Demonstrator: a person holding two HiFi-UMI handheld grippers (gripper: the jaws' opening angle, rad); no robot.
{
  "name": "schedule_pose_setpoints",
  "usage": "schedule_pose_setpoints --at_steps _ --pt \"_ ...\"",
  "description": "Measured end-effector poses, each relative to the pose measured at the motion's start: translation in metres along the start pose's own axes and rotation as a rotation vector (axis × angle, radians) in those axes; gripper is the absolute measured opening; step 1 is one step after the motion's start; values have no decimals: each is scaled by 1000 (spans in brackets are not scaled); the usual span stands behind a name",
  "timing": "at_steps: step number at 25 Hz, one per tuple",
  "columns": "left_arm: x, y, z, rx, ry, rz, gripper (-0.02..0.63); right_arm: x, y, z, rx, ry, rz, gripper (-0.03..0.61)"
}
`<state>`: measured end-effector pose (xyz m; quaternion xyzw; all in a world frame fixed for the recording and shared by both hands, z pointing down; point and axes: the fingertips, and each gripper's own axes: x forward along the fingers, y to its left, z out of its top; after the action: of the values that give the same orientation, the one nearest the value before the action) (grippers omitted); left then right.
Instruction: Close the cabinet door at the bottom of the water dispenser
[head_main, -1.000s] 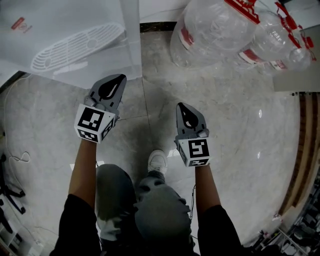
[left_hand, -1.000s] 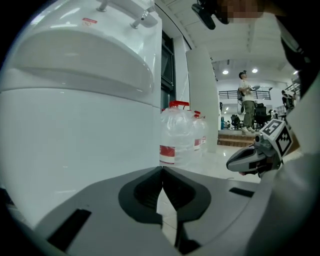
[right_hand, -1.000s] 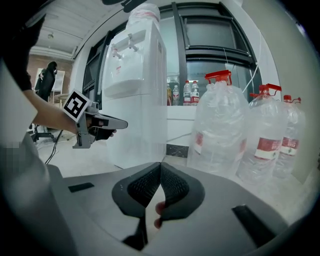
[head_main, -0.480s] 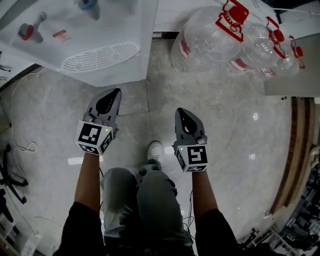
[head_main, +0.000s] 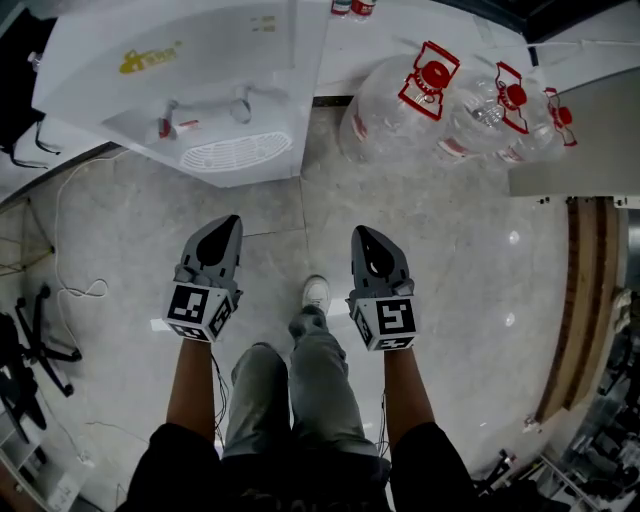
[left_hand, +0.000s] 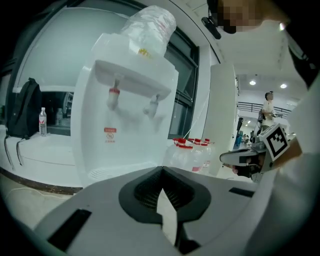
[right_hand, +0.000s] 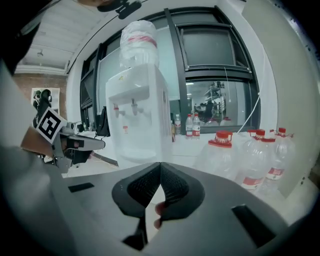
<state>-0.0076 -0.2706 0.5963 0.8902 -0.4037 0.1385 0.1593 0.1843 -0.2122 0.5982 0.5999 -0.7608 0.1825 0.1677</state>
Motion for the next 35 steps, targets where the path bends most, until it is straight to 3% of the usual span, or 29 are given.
schedule_pose_setpoints --at_steps 6,16,21,35 --pt "-68 2 84 -11 -39 56 14 -46 28 97 -21 -54 -13 12" --pt "-183 -19 212 -11 -115 111 14 -137 79 223 -27 -111 -8 12" --pt "-236 -24 250 -12 -124 135 14 -178 92 263 45 -136 -22 12" --pt "-342 -38 354 37 -253 161 14 -268 131 342 -63 -223 -77 12"
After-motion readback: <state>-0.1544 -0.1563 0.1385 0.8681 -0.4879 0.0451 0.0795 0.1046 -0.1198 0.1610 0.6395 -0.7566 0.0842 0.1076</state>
